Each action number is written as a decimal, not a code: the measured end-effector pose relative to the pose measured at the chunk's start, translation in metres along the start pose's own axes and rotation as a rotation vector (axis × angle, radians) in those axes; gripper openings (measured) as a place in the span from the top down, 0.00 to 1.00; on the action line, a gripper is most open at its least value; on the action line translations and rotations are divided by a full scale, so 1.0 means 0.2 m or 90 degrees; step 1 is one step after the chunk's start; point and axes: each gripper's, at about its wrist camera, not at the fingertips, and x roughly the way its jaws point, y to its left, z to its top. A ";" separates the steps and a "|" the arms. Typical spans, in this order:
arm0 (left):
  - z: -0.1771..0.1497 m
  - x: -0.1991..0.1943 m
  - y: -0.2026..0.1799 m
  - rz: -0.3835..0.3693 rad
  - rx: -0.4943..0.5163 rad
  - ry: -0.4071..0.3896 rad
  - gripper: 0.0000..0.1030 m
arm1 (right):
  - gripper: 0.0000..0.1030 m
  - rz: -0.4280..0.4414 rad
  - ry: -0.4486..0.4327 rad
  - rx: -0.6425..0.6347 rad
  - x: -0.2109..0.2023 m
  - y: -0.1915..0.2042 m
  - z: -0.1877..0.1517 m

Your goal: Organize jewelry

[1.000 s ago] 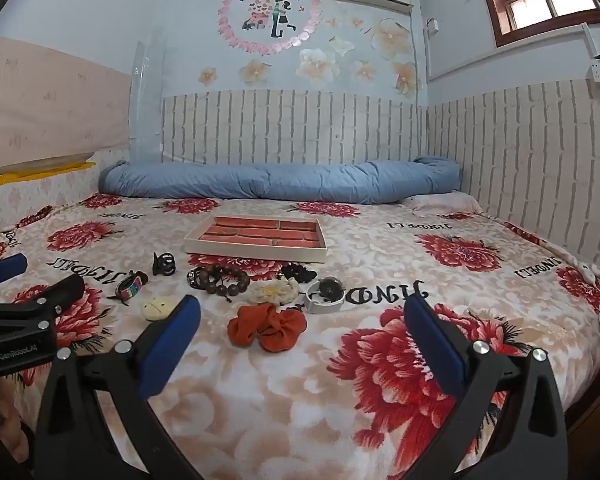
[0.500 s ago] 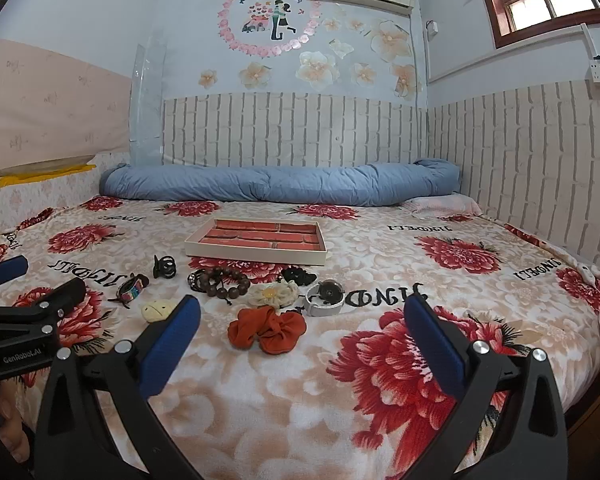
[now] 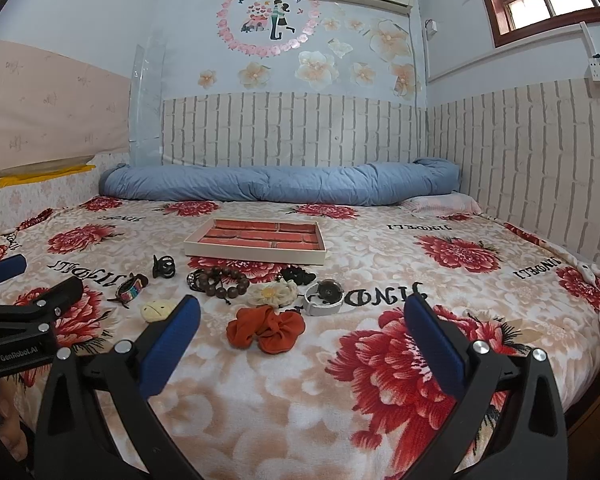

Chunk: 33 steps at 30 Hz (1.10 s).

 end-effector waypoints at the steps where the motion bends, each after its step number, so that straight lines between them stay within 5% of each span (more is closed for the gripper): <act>1: 0.00 0.00 0.00 0.000 0.001 0.000 0.05 | 0.04 0.000 0.000 0.001 0.00 0.00 0.00; 33: 0.02 -0.01 0.02 0.002 -0.002 0.001 0.05 | 0.04 0.000 -0.001 0.001 -0.01 0.00 0.01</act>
